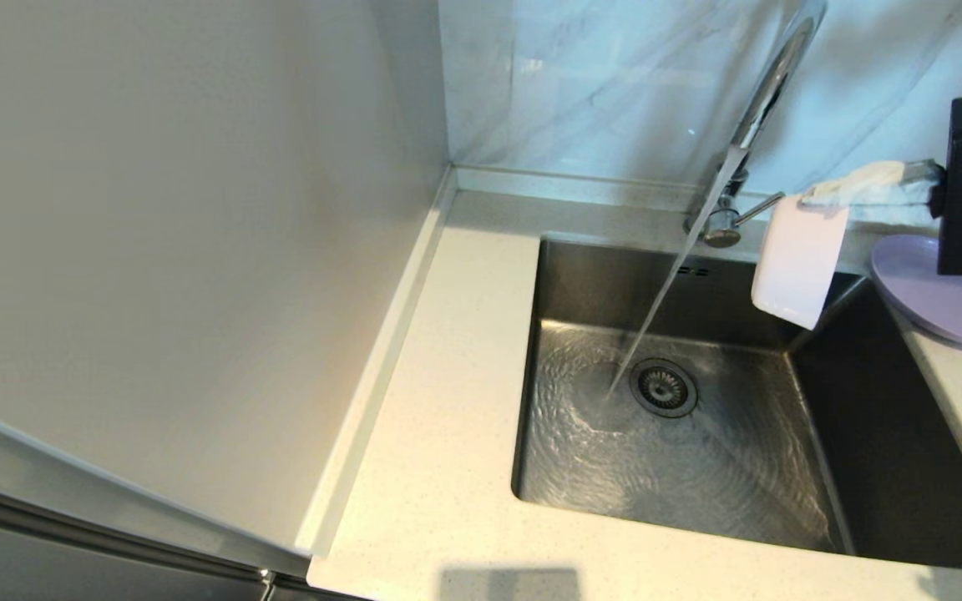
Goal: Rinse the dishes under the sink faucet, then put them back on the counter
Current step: Rinse the bowl
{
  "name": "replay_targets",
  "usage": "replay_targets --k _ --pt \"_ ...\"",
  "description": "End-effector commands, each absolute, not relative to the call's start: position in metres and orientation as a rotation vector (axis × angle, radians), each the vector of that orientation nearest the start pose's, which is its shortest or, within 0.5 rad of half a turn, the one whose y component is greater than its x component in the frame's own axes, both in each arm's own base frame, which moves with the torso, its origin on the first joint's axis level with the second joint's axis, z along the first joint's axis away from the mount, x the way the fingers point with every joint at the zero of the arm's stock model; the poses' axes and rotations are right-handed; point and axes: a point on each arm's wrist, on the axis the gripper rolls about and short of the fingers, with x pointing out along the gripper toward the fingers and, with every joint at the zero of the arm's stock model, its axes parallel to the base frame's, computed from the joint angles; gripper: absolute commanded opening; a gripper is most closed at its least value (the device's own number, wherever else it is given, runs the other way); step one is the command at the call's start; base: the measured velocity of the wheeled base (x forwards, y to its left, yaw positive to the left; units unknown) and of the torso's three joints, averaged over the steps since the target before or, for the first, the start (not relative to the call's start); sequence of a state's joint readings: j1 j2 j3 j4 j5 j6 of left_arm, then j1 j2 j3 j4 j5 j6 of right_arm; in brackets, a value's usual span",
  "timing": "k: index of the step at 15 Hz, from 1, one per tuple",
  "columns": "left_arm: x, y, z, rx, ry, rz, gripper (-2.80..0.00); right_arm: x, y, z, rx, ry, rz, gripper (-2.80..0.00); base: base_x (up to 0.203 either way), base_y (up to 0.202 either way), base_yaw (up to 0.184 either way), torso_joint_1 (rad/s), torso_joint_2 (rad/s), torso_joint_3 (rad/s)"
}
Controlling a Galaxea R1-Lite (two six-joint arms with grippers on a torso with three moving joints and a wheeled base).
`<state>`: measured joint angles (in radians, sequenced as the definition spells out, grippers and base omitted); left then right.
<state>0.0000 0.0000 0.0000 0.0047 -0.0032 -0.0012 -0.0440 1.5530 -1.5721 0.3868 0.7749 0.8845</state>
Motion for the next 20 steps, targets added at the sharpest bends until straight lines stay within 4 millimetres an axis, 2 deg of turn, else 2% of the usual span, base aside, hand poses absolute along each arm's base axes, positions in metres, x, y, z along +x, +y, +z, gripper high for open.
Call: replay_targets --k 1,12,20 --pt "-0.023 0.0 0.075 -0.002 0.005 -0.003 -2.8 0.281 0.009 0.346 1.045 0.661 0.539 -2.8 0.0 0.0 0.0 0.0 0.0 0.0" --pt "-0.023 0.0 0.075 -0.002 0.005 -0.003 -2.8 0.309 0.026 0.33 1.073 0.744 0.554 -2.8 0.0 0.0 0.0 0.0 0.0 0.0" --pt "-0.023 0.0 0.075 -0.002 0.005 -0.003 -2.8 0.324 0.026 0.332 1.067 0.724 0.554 -2.8 0.0 0.0 0.0 0.0 0.0 0.0"
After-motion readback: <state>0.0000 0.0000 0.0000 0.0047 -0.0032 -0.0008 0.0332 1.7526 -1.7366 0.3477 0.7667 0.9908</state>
